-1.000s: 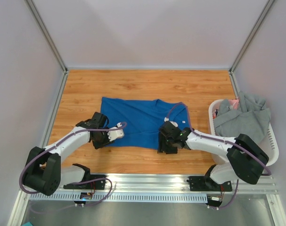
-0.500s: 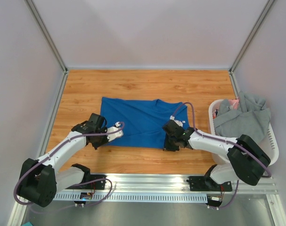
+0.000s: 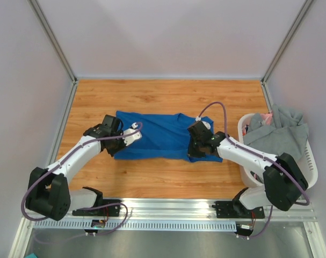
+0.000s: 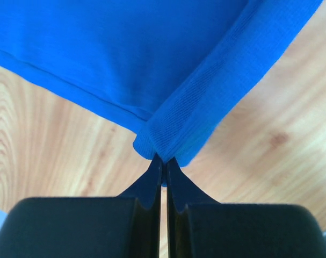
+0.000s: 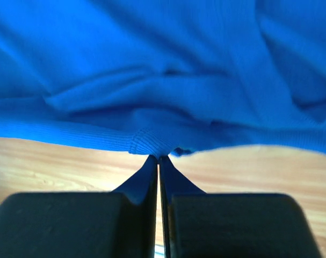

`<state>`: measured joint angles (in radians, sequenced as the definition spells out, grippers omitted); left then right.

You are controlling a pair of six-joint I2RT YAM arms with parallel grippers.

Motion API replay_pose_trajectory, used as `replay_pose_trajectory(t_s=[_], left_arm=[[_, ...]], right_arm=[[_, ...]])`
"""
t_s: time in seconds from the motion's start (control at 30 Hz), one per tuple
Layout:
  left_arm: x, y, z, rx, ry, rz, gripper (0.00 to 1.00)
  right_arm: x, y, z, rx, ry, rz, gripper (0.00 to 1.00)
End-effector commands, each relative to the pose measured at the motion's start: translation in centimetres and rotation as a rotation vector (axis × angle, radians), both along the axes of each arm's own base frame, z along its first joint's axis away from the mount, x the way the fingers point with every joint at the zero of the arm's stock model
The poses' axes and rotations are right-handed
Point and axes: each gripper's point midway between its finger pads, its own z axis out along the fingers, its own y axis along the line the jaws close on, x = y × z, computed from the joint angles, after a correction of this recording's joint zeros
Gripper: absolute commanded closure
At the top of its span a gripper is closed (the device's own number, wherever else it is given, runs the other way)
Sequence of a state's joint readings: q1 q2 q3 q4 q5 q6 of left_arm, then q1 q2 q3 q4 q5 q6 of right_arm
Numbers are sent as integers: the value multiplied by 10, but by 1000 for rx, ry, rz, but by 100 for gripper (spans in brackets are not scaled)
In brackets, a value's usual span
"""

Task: Fold and stack the mixed laundry pile
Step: Fold the tank top.

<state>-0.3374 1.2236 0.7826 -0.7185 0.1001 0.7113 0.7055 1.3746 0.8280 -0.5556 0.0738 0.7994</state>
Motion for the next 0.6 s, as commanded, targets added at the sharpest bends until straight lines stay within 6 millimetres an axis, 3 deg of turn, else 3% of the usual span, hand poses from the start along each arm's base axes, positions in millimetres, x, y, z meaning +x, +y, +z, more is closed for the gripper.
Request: replay_pose_trajectory(t_s=[0.0,0.17,0.33,0.57], left_arm=[[33,-2,12,-15,-55,71,100],[59,4,7,-2,-52,151,100],[77,15,6,2,-61,221,100],[86,18,-5,8,-41,239,100]], right_arm=[[26,-4,3,-61,-27,30,100],[56,0,3,-89,-41,40,100],[72,-1,-2,-105,-32,42,100],[92,-2,-13,-123,-5,44,100]])
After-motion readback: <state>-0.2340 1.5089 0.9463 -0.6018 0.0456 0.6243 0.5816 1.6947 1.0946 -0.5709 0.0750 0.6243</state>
